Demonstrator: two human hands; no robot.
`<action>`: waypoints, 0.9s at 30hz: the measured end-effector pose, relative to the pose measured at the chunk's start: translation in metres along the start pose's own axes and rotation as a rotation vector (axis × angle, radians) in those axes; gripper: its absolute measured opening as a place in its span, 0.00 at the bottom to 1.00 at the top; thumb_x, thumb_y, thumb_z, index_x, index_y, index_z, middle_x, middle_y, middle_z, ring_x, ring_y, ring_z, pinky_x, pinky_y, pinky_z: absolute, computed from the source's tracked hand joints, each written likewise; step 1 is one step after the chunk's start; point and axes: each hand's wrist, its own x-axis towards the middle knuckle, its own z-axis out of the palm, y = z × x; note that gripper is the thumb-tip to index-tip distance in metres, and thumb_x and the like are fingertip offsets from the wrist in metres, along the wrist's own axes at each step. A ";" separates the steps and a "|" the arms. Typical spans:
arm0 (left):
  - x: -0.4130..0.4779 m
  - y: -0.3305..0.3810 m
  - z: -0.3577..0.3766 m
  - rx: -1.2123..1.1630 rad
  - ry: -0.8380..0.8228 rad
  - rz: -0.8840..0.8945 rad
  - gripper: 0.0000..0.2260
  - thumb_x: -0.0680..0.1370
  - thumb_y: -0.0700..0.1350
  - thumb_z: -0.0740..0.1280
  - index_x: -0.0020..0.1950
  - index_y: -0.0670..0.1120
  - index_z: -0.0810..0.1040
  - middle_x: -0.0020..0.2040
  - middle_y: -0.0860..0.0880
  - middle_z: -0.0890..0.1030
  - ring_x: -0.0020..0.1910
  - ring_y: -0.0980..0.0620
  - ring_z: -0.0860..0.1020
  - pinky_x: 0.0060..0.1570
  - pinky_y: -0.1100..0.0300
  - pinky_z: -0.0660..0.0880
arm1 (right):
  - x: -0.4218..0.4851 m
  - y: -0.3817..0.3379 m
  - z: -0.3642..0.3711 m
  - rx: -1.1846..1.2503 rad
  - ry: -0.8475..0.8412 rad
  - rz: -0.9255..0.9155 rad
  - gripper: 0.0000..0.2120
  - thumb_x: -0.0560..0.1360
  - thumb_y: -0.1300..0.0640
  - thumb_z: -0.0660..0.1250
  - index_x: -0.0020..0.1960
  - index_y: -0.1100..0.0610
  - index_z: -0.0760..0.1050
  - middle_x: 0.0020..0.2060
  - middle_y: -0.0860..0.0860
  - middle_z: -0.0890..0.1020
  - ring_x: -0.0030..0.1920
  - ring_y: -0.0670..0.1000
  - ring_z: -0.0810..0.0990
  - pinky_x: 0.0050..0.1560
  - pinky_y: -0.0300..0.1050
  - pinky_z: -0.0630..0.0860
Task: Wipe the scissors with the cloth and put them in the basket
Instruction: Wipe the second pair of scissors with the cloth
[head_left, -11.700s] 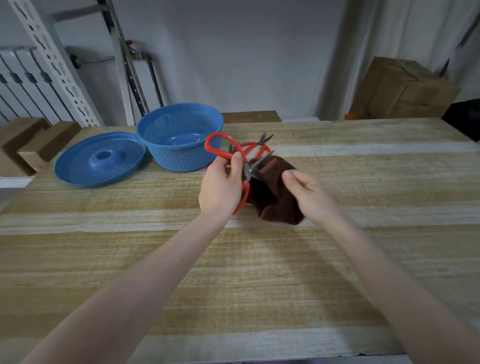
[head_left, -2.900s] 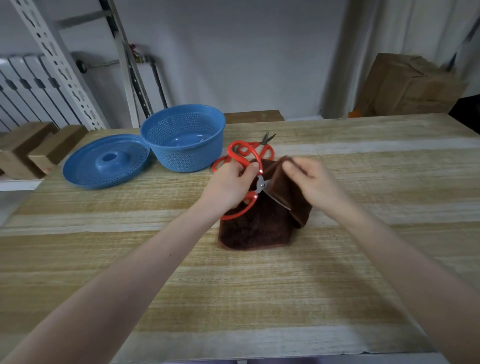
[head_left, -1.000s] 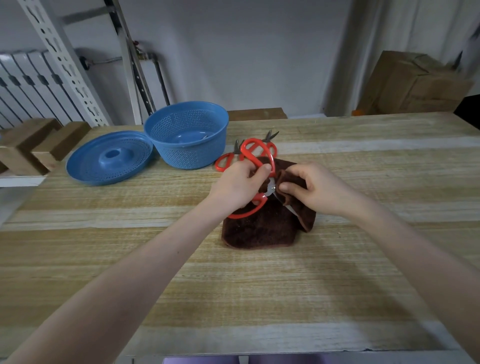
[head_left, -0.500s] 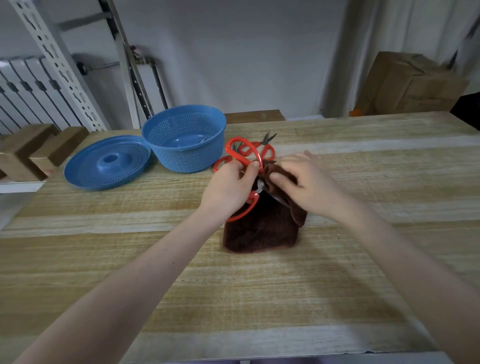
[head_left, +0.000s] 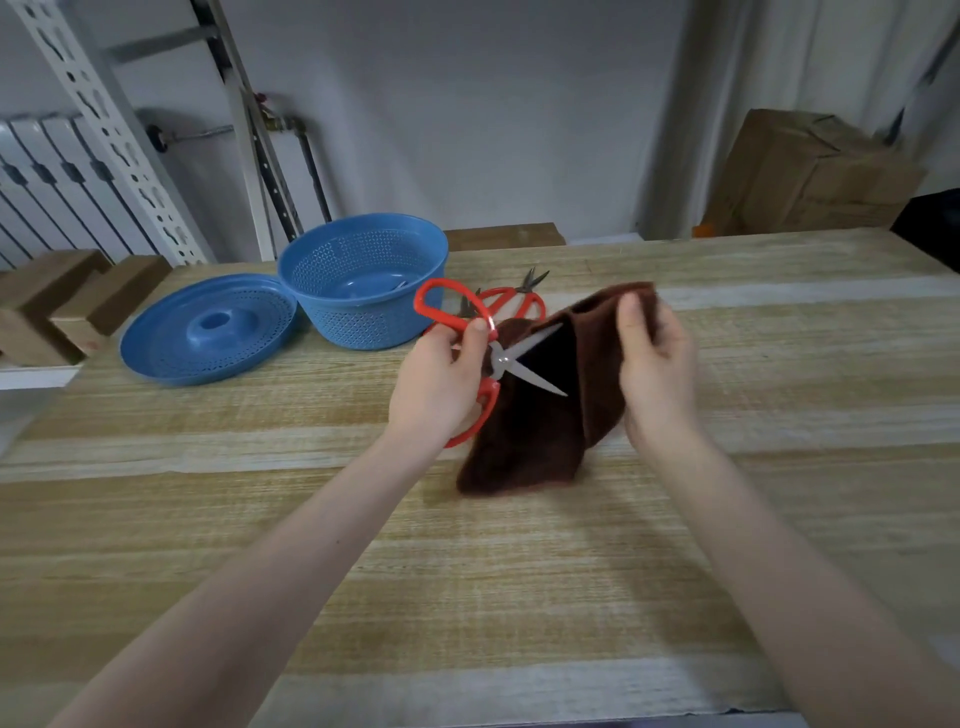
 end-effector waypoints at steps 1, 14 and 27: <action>-0.001 -0.001 -0.001 -0.049 0.026 -0.013 0.16 0.82 0.54 0.57 0.44 0.45 0.77 0.28 0.55 0.71 0.27 0.55 0.70 0.34 0.55 0.67 | 0.001 0.001 -0.003 0.172 0.076 0.099 0.10 0.81 0.52 0.60 0.50 0.51 0.80 0.45 0.48 0.84 0.48 0.48 0.82 0.50 0.43 0.80; -0.005 -0.006 -0.016 0.078 -0.113 -0.011 0.16 0.82 0.53 0.58 0.39 0.48 0.76 0.23 0.55 0.70 0.20 0.58 0.68 0.25 0.61 0.63 | 0.018 0.003 -0.008 0.606 0.304 0.787 0.16 0.83 0.50 0.56 0.46 0.59 0.76 0.51 0.54 0.80 0.50 0.54 0.80 0.50 0.56 0.74; 0.001 0.005 -0.001 -0.033 0.000 0.115 0.15 0.82 0.53 0.58 0.40 0.48 0.75 0.26 0.55 0.71 0.25 0.56 0.69 0.30 0.56 0.67 | 0.007 0.007 -0.012 0.034 -0.172 0.577 0.12 0.81 0.54 0.60 0.50 0.56 0.81 0.46 0.54 0.86 0.48 0.53 0.84 0.47 0.48 0.78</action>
